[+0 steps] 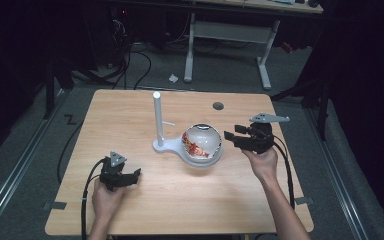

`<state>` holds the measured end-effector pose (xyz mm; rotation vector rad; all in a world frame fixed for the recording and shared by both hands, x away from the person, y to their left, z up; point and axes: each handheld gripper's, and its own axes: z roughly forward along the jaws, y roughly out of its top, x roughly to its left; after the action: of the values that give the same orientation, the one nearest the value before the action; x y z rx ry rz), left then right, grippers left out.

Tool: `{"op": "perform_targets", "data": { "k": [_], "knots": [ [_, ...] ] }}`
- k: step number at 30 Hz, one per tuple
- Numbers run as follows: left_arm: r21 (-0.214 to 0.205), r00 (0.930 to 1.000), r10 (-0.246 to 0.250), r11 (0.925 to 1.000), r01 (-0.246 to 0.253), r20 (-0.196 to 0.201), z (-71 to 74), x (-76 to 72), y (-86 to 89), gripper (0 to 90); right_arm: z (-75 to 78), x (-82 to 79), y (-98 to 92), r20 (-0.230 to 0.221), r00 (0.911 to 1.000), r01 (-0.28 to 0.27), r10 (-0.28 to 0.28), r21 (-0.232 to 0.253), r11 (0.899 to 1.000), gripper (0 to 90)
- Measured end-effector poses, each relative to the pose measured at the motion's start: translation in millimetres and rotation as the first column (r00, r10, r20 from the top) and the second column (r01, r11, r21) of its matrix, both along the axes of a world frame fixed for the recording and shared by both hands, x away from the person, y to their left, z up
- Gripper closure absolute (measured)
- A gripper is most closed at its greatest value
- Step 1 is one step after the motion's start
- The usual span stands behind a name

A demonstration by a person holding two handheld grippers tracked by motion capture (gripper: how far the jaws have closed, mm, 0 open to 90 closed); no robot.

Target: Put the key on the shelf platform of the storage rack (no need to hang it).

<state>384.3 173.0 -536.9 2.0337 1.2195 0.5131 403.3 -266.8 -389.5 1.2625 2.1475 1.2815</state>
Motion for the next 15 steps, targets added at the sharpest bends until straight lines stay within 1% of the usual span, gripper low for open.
{"op": "perform_targets", "data": {
  "k": [2, 6, 8, 12, 15],
  "knots": [
    [0.000, 1.0000, 0.000, 1.0000, 0.000, 0.000, 0.0, 0.0, 0.0, 21.1, 1.9, -2.4, -3.7, 0.000, 0.9999, 0.011, -0.011, 0.001, 1.000, 44.2],
    [0.000, 1.0000, 0.000, 1.0000, 0.000, 0.000, 0.0, 0.0, 0.0, 21.1, 4.1, -6.8, -11.0, 0.006, 0.9996, 0.026, -0.026, 0.024, 0.999, 44.1],
    [0.000, 1.0000, 0.000, 1.0000, 0.000, 0.000, 0.0, 0.0, 0.0, 21.1, 2.4, -8.7, -15.5, -0.003, 0.9995, 0.033, -0.033, 0.035, 0.999, 43.9],
    [0.000, 1.0000, 0.000, 1.0000, 0.000, 0.000, 0.0, 0.0, 0.0, 21.1, 2.9, -14.3, -24.2, 0.000, 0.9986, 0.053, -0.053, 0.034, 0.998, 43.6],
    [0.000, 1.0000, 0.000, 1.0000, 0.000, 0.000, 0.0, 0.0, 0.0, 21.0, 7.7, -19.8, -29.9, 0.020, 0.9979, 0.061, -0.062, 0.034, 0.998, 43.7]
  ]
}}
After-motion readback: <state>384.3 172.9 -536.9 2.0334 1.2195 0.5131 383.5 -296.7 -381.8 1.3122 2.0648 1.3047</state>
